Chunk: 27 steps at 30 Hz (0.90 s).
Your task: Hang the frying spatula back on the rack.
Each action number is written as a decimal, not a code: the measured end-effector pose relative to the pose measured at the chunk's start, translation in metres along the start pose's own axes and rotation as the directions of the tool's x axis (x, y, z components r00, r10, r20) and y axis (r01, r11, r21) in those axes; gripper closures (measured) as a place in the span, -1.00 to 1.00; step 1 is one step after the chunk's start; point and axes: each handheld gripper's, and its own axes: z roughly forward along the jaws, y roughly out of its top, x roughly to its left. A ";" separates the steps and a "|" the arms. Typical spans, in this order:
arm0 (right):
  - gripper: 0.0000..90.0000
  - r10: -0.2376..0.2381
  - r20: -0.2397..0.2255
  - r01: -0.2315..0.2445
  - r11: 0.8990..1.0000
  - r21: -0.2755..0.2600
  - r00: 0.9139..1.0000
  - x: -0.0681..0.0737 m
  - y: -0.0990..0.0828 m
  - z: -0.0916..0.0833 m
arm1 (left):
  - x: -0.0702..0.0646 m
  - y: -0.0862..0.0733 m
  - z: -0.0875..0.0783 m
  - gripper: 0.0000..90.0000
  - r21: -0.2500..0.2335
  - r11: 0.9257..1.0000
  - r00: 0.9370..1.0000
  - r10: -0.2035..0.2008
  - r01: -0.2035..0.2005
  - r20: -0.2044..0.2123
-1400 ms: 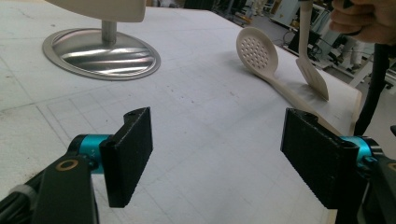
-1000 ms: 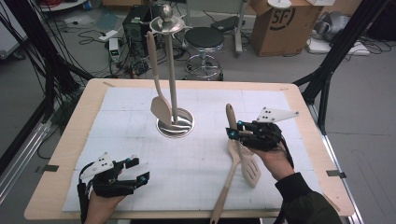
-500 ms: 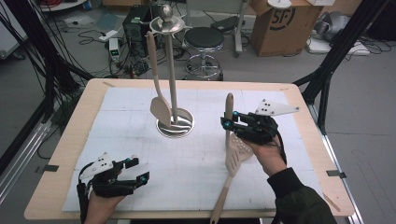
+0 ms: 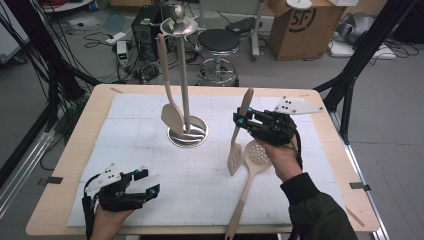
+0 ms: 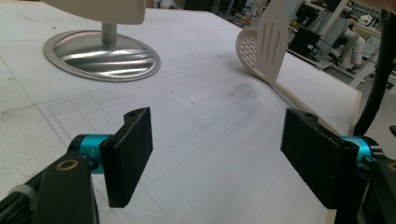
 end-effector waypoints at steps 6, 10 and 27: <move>0.58 -0.015 -0.003 0.014 1.000 -0.018 1.000 0.001 0.006 0.010 | 0.000 0.000 -0.003 -0.43 -0.002 1.000 1.000 0.000 0.000 -0.008; 0.58 -0.008 -0.004 0.008 0.999 -0.050 1.000 0.001 0.009 0.017 | 0.000 -0.001 -0.004 -0.43 -0.003 1.000 1.000 -0.001 0.001 -0.008; 0.58 -0.038 -0.040 0.029 0.977 -0.213 0.998 0.016 0.038 0.044 | -0.001 0.000 -0.005 -0.43 -0.008 1.000 1.000 0.007 -0.007 -0.009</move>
